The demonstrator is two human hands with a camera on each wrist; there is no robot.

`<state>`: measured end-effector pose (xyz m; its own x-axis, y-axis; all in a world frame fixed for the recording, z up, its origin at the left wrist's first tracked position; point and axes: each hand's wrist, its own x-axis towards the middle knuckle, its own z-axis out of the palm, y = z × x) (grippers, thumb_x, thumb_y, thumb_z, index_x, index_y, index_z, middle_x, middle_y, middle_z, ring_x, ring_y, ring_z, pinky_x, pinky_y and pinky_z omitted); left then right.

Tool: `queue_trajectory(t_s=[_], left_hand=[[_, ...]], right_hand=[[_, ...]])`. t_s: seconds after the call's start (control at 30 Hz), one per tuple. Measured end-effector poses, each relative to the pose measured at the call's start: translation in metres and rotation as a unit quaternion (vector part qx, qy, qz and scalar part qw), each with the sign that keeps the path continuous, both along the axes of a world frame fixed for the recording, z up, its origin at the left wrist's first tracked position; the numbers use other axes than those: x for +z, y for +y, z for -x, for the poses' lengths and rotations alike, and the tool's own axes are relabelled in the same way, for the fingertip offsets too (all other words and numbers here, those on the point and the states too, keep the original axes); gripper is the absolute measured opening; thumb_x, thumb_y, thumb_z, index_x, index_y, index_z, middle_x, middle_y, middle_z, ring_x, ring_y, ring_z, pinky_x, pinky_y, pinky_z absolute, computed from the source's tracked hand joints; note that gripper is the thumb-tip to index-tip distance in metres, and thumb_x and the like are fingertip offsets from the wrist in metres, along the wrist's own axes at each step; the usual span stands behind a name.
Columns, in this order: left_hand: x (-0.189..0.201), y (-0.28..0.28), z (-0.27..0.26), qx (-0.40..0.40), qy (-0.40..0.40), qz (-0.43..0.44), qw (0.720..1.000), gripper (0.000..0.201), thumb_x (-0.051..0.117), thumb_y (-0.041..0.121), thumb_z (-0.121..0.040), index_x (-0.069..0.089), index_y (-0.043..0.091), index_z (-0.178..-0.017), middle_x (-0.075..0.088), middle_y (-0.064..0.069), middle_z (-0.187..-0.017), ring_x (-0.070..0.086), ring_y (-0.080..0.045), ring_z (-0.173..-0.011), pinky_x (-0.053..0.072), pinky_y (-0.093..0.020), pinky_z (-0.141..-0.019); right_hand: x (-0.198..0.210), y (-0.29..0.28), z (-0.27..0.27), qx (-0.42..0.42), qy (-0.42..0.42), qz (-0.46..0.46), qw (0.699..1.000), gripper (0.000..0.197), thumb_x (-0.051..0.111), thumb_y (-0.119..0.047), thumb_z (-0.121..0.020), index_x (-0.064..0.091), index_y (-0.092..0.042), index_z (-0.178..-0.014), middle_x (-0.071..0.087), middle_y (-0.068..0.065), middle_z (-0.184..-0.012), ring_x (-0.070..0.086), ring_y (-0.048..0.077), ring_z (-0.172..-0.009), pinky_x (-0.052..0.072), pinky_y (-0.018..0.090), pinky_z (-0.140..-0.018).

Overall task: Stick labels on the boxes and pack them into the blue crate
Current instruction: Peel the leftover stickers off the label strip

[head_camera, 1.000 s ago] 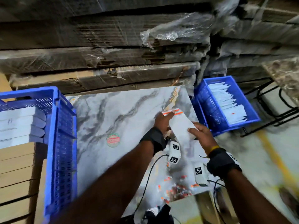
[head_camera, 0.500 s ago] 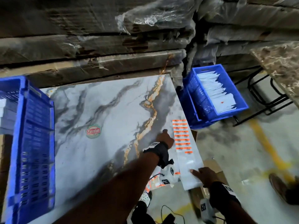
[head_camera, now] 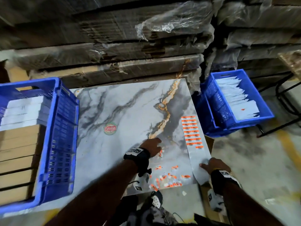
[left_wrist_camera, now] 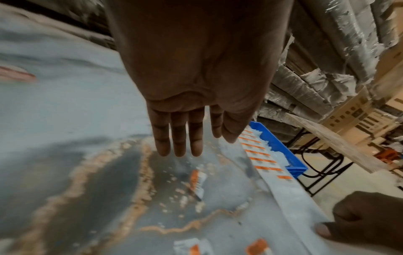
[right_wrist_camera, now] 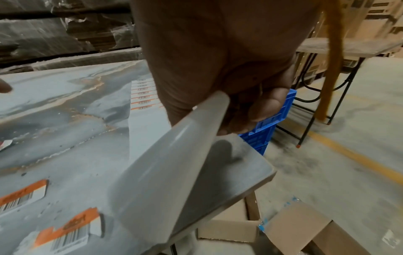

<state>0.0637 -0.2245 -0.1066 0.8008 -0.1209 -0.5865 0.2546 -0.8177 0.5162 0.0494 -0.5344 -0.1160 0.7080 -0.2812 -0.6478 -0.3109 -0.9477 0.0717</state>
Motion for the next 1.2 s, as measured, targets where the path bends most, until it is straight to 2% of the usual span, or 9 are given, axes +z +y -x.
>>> queue_trajectory(t_s=[0.23, 0.33, 0.4, 0.47, 0.53, 0.63, 0.83, 1.1, 1.2], left_hand=[[-0.001, 0.018, 0.024, 0.017, 0.013, -0.038, 0.999, 0.048, 0.054, 0.030, -0.097, 0.045, 0.018, -0.143, 0.049, -0.010, -0.145, 0.047, -0.027, -0.131, 0.036, -0.028, -0.104], [-0.007, 0.011, 0.030, 0.019, 0.019, -0.046, 0.999, 0.048, 0.055, 0.029, -0.096, 0.046, 0.017, -0.142, 0.049, -0.011, -0.144, 0.047, -0.027, -0.131, 0.037, -0.030, -0.105], [-0.012, 0.004, 0.030, 0.017, 0.020, -0.053, 0.998, 0.048, 0.055, 0.028, -0.095, 0.047, 0.016, -0.141, 0.049, -0.012, -0.143, 0.047, -0.028, -0.131, 0.038, -0.031, -0.105], [-0.016, -0.006, 0.028, 0.017, 0.014, -0.055, 0.998, 0.047, 0.055, 0.030, -0.095, 0.046, 0.018, -0.140, 0.048, -0.015, -0.141, 0.048, -0.031, -0.129, 0.039, -0.033, -0.104], [-0.023, -0.016, 0.023, 0.013, 0.004, -0.059, 0.998, 0.046, 0.054, 0.030, -0.095, 0.046, 0.021, -0.139, 0.045, -0.016, -0.139, 0.050, -0.034, -0.125, 0.041, -0.035, -0.102], [-0.029, -0.026, 0.019, 0.013, -0.014, -0.065, 0.998, 0.040, 0.053, 0.028, -0.097, 0.049, 0.022, -0.136, 0.043, -0.016, -0.136, 0.055, -0.036, -0.118, 0.044, -0.037, -0.097], [-0.031, -0.038, 0.033, 0.091, -0.014, -0.115, 0.989, 0.042, 0.050, 0.034, -0.096, 0.049, 0.007, -0.128, 0.053, -0.019, -0.127, 0.057, -0.039, -0.112, 0.047, -0.040, -0.089], [-0.032, -0.047, 0.040, 0.197, 0.038, -0.082, 0.976, 0.040, 0.060, 0.035, -0.092, 0.062, 0.001, -0.113, 0.066, -0.016, -0.113, 0.063, -0.034, -0.105, 0.050, -0.034, -0.082], [-0.036, -0.048, 0.034, 0.253, 0.076, -0.048, 0.963, 0.040, 0.064, 0.038, -0.090, 0.066, 0.001, -0.103, 0.070, -0.015, -0.104, 0.066, -0.033, -0.095, 0.049, -0.033, -0.072]], right_hand=[[0.001, -0.001, 0.016, -0.028, -0.101, 0.022, 0.994, 0.069, 0.062, -0.064, -0.079, 0.043, -0.021, -0.130, 0.055, 0.011, -0.118, 0.057, 0.033, -0.108, 0.046, 0.042, -0.088], [0.007, 0.007, 0.024, 0.048, -0.162, 0.007, 0.986, 0.049, 0.056, -0.054, -0.088, 0.049, -0.023, -0.126, 0.052, 0.010, -0.122, 0.057, 0.031, -0.105, 0.046, 0.039, -0.086], [0.003, 0.015, 0.029, 0.073, -0.188, -0.086, 0.976, 0.034, 0.060, -0.037, -0.090, 0.058, -0.022, -0.121, 0.056, 0.011, -0.122, 0.058, 0.032, -0.108, 0.046, 0.038, -0.088], [-0.003, 0.026, 0.038, 0.091, -0.173, -0.173, 0.965, 0.029, 0.064, -0.028, -0.088, 0.064, -0.019, -0.116, 0.059, 0.012, -0.115, 0.059, 0.033, -0.108, 0.047, 0.036, -0.088], [-0.011, 0.037, 0.049, 0.108, -0.144, -0.198, 0.964, 0.031, 0.066, -0.032, -0.087, 0.066, -0.021, -0.116, 0.059, 0.010, -0.112, 0.059, 0.031, -0.107, 0.047, 0.034, -0.087], [-0.021, 0.048, 0.066, 0.132, -0.104, -0.128, 0.977, 0.041, 0.062, -0.046, -0.086, 0.059, -0.027, -0.123, 0.058, 0.007, -0.119, 0.056, 0.029, -0.111, 0.044, 0.035, -0.090], [-0.022, 0.058, 0.077, 0.132, -0.088, -0.018, 0.987, 0.045, 0.061, -0.046, -0.086, 0.052, -0.020, -0.122, 0.056, 0.007, -0.120, 0.055, 0.029, -0.111, 0.042, 0.038, -0.091], [-0.020, 0.073, 0.069, 0.102, -0.089, -0.096, 0.986, 0.027, 0.065, -0.033, -0.087, 0.065, -0.015, -0.107, 0.065, 0.008, -0.111, 0.061, 0.027, -0.104, 0.047, 0.030, -0.086], [-0.016, 0.081, 0.065, 0.062, -0.113, -0.131, 0.983, 0.020, 0.056, -0.025, -0.093, 0.069, -0.012, -0.101, 0.069, 0.009, -0.106, 0.063, 0.026, -0.101, 0.047, 0.028, -0.081]])
